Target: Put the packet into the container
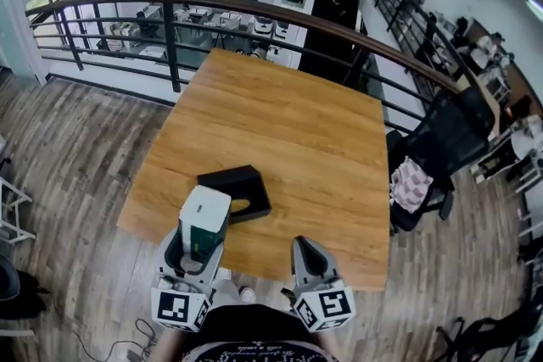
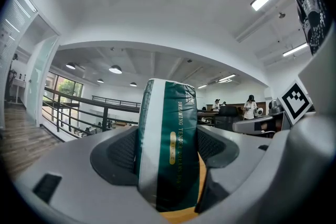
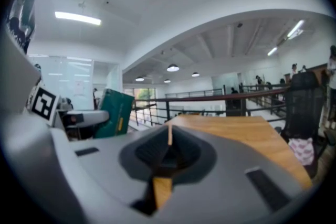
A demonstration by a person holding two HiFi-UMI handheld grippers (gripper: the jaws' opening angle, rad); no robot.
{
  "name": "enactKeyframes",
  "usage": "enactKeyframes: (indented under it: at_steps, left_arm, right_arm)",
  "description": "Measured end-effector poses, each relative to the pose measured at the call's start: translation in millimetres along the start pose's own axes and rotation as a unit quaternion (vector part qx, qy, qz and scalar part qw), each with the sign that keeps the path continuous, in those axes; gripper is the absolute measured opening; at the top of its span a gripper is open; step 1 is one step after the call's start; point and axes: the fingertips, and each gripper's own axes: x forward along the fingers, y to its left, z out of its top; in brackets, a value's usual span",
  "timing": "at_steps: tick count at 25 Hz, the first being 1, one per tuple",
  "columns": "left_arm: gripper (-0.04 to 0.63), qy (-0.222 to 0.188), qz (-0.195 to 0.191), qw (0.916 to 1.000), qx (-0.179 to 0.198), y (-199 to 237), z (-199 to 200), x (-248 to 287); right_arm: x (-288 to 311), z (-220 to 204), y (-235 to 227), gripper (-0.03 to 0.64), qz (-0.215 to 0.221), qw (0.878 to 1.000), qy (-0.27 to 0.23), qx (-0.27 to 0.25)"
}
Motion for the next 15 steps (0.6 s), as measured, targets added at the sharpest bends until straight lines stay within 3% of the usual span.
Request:
enactKeyframes:
  at_steps: [6,15]
  left_arm:
    - [0.357,0.005,-0.022,0.9997,0.008,39,8,29]
    - [0.357,0.019,-0.054,0.9984,0.003,72,-1,54]
  right_arm:
    - [46,16,13,0.040,-0.007,1.000,0.000,-0.003]
    - [78,7,22,0.040,-0.041,0.999,0.016,0.005]
